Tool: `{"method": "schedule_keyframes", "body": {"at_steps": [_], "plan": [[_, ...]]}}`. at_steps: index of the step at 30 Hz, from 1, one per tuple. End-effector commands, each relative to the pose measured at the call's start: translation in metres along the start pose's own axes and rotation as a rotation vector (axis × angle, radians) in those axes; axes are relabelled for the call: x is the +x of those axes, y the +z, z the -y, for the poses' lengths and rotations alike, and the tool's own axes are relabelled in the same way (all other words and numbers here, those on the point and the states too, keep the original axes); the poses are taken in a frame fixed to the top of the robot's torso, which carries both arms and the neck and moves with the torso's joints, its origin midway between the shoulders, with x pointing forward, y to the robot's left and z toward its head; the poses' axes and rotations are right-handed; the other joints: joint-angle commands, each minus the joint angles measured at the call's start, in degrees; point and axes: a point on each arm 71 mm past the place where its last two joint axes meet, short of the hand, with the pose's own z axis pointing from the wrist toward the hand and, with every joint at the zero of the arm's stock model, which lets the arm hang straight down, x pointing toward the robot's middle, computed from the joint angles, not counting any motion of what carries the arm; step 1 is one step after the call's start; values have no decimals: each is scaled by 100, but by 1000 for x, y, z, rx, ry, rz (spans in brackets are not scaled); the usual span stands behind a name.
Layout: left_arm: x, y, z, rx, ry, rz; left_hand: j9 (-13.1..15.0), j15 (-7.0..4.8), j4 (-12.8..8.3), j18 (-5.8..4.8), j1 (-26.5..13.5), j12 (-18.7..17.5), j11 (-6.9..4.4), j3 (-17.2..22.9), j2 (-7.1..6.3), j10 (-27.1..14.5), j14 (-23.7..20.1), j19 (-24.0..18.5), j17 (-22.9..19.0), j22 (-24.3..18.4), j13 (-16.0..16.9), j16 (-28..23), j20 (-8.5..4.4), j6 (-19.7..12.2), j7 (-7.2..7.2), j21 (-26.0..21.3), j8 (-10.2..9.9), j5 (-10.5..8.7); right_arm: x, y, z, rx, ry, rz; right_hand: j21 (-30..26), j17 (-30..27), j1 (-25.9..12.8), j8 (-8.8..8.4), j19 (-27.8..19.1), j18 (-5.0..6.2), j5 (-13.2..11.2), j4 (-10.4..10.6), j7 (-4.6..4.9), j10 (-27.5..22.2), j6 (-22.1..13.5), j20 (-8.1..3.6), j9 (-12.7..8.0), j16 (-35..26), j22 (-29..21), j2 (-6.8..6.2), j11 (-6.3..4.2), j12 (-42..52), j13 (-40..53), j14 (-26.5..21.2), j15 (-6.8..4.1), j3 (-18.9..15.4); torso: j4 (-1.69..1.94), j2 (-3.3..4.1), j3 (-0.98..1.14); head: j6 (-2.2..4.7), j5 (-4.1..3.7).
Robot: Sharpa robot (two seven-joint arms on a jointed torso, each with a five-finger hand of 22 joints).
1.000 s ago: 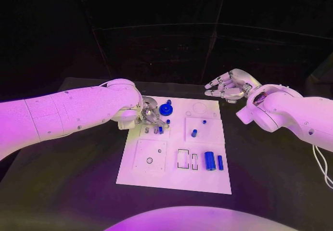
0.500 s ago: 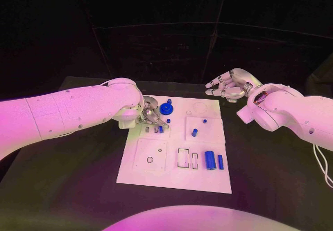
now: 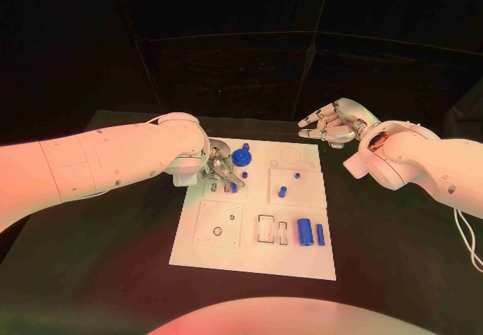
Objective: Assemble the parts on the task board
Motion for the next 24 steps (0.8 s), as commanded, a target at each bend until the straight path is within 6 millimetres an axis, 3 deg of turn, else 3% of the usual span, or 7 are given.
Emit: {"method": "schedule_keyframes", "body": {"at_steps": [1,10,16,20,22,23,24], "plan": [[0,-1,0,-6,12,-8,16,-35,-75,-45,74,27,3,22,6,49,615,46,1509,14,10,18,0,-54,9,38,30,6,0,0,-2,-6,0,-6,-31,-2,-20,16,-31,5,51,1,-6,-42,-53,6,-8,-23,-1,-30,12,-31,-7,229,-19,55,1,0,-1,-4,-3],[0,-1,1,-5,12,-8,51,-45,-393,-50,397,18,-15,228,45,46,615,44,1509,64,10,18,-4,-84,-10,66,51,9,1,1,-2,-6,0,-8,-34,-5,-24,18,-28,4,99,-12,-6,-41,-54,5,-8,-27,-1,-38,11,-32,-11,230,-20,95,1,1,-1,-17,-14],[1,-1,1,0,8,-2,12,-90,-763,-47,900,-51,-67,648,261,-7,615,35,1509,77,-36,18,-35,-161,-63,71,-39,21,1,1,-2,-8,0,-9,-36,-9,-29,19,-27,4,116,-16,-5,-42,-55,5,-8,-31,-2,-42,11,-35,-15,230,-20,111,2,2,-4,-17,-18],[1,-2,2,5,0,6,-89,-97,-1134,-43,1235,-180,-56,1239,378,-77,615,20,1509,71,-109,18,-60,-254,-32,62,-222,103,2,2,-2,-6,0,-11,-39,-9,-34,20,-28,5,127,-17,-5,-42,-55,5,-8,-31,-8,-43,11,-35,-17,230,-20,122,10,-1,-3,-20,-15],[1,-2,2,8,-6,8,-120,-59,-1307,-44,1157,-246,-40,1692,287,-78,615,14,1509,79,-153,18,-36,-258,1,61,-279,174,2,2,-2,-6,0,-11,-39,-9,-34,20,-28,5,127,-17,-5,-42,-55,5,-8,-31,-8,-43,11,-35,-17,230,-20,122,3,0,-2,-21,-5],[1,-3,1,11,-13,11,-130,8,-1424,-38,827,-310,14,2282,102,-64,615,11,1509,97,-194,18,-25,-230,109,65,-303,229,1,2,-2,-5,0,-11,-39,-9,-34,20,-28,5,127,-17,-5,-42,-55,5,-8,-31,-8,-43,11,-35,-17,230,-20,122,6,1,-3,-22,-8],[1,-4,1,14,-19,13,-126,-16,-1530,-42,714,-299,-18,2637,-29,-38,615,8,1509,99,-190,18,8,-234,37,63,-304,215,1,2,-2,-5,0,-11,-39,-9,-34,20,-28,5,127,-17,-5,-42,-55,5,-8,-31,-8,-43,11,-35,-17,230,-20,122,9,1,-3,-25,-9]]}}
